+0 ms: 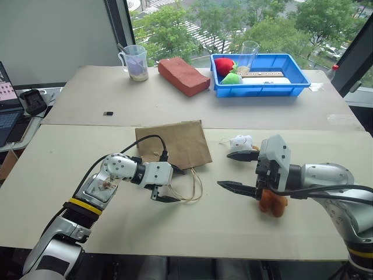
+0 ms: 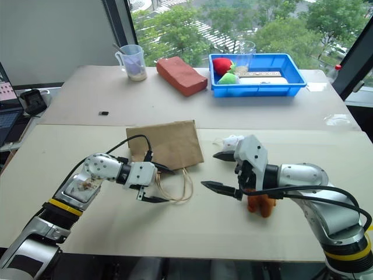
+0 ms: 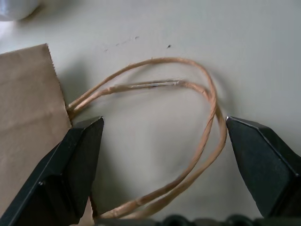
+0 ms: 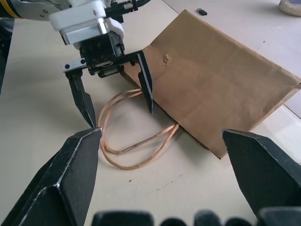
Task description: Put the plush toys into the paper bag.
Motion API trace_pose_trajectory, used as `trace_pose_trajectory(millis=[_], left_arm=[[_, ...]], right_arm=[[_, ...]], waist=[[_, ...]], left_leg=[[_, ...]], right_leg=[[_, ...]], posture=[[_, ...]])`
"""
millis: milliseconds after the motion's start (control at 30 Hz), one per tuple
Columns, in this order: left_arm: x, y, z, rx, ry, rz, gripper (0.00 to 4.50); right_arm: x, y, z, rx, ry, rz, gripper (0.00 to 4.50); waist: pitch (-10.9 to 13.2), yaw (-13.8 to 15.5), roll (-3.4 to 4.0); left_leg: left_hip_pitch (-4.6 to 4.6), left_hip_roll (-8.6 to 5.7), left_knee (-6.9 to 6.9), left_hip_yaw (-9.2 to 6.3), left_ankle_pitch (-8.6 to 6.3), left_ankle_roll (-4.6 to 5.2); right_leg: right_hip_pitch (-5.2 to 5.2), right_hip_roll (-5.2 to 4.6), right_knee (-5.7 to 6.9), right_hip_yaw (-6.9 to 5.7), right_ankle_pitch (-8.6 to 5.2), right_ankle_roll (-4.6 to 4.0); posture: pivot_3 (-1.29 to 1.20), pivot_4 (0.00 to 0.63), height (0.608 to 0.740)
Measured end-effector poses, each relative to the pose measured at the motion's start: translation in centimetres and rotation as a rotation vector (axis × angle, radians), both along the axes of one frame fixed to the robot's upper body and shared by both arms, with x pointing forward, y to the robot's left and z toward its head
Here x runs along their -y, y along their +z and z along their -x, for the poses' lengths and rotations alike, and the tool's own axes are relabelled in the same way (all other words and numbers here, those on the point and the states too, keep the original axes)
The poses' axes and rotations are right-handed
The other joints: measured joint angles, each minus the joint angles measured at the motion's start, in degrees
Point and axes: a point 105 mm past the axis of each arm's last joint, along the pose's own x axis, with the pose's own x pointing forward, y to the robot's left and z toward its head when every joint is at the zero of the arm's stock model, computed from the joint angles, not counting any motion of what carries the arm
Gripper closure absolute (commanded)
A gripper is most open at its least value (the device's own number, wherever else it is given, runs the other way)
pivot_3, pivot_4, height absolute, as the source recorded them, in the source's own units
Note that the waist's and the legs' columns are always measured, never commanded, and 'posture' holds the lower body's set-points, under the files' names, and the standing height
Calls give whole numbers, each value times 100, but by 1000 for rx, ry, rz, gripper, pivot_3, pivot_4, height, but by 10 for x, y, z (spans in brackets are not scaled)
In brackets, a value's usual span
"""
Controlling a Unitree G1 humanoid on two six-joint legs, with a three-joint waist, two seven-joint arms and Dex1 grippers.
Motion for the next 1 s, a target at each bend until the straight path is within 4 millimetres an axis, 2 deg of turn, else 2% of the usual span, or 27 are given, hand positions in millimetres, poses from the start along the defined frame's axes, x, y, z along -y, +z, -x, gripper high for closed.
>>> trace_pose_trajectory(millis=[267, 1000], left_arm=[[-2, 7, -5, -12, 17, 24, 112], [-4, -4, -11, 82, -22, -70, 112]], right_arm=[[0, 2, -1, 8, -1, -1, 0], [-1, 7, -1, 8, -15, -10, 0]], waist=[[0, 4, 0], [0, 4, 0]], left_leg=[[2, -1, 0, 0, 0, 0], [2, 0, 0, -1, 0, 0]], right_leg=[[2, 0, -1, 0, 0, 0], [3, 0, -2, -2, 0, 0]], posture=[[0, 150, 740], [0, 150, 740]])
